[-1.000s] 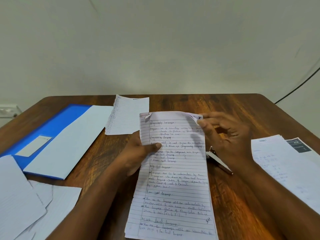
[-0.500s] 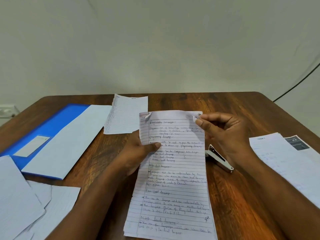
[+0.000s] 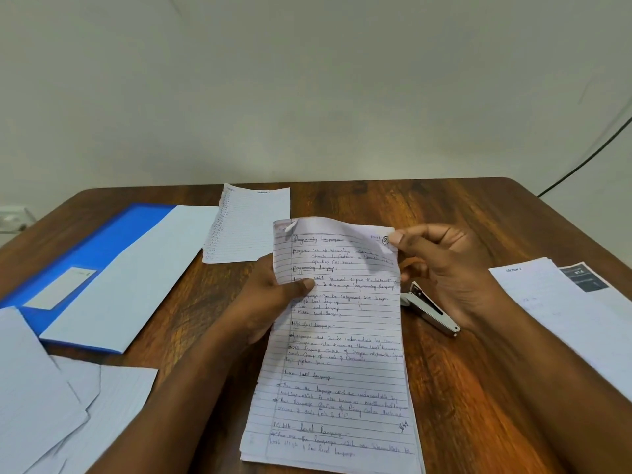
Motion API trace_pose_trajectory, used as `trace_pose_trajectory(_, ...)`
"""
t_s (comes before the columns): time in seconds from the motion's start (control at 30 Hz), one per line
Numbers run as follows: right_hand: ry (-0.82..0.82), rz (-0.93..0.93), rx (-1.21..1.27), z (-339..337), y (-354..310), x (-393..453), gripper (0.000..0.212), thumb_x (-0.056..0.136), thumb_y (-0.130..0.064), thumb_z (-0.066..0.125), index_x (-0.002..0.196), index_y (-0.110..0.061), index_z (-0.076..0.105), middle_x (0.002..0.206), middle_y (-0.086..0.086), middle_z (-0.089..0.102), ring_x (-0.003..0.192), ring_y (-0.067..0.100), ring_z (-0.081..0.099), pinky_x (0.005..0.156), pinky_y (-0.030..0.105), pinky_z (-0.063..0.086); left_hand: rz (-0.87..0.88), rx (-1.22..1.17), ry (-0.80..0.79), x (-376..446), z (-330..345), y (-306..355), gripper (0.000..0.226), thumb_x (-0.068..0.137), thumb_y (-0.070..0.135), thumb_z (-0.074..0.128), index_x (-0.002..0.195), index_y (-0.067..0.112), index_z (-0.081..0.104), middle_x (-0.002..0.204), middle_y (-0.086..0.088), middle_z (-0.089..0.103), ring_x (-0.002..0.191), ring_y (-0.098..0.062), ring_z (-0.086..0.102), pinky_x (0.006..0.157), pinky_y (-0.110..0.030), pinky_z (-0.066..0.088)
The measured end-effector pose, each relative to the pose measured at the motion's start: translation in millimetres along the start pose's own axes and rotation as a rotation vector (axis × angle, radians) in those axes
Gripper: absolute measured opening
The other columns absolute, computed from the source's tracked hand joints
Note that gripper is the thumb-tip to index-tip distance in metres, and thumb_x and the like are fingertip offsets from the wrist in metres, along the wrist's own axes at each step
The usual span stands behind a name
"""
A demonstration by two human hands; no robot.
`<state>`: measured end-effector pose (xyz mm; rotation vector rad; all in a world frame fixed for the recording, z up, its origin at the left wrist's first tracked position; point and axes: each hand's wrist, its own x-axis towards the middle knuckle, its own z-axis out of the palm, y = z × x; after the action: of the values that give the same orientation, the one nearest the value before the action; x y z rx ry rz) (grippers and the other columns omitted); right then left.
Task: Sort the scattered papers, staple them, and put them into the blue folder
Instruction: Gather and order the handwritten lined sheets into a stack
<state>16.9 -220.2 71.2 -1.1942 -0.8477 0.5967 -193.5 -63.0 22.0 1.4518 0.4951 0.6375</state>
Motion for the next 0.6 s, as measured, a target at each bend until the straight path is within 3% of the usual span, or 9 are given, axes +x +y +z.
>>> trace_pose_trajectory(0.17, 0.059, -0.111, -0.189, -1.8, 0.1, 0.6, 0.012, 0.091, -0.015, 0.077, 0.084, -0.005, 0.078, 0.090, 0.013, 0.079, 0.066, 0.033, 0.071, 0.054, 0.034, 0.055, -0.013, 0.045, 0.008, 1.4, -0.8, -2.8, 0.036, 0.094, -0.007, 0.066, 0.129, 0.003, 0.063, 0.122, -0.011, 0.077, 0.114, -0.029, 0.074, 0.096, -0.045, 0.062)
trace_pose_trajectory(0.37, 0.084, -0.090, -0.227, 1.6, 0.5, 0.0, 0.016, 0.096, -0.011, 0.070, 0.086, -0.001, 0.077, 0.086, 0.012, 0.079, 0.062, 0.025, 0.070, 0.050, 0.032, 0.056, -0.024, 0.068, 0.019, 1.4, -0.7, -2.9, 0.036, 0.094, -0.005, 0.068, 0.128, 0.005, 0.064, 0.120, -0.009, 0.078, 0.113, -0.028, 0.075, 0.095, -0.044, 0.063)
trace_pose_trajectory(0.6, 0.065, -0.160, -0.387, -0.3, 1.0, -2.1, 0.019, 0.100, -0.016, 0.066, 0.083, -0.009, 0.071, 0.082, 0.013, 0.075, 0.059, 0.031, 0.072, 0.045, 0.036, 0.058, -0.028, 0.084, 0.021, 1.6, -0.5, -3.6, 0.035, 0.095, -0.007, 0.066, 0.128, 0.005, 0.065, 0.121, -0.009, 0.078, 0.114, -0.026, 0.075, 0.095, -0.042, 0.062)
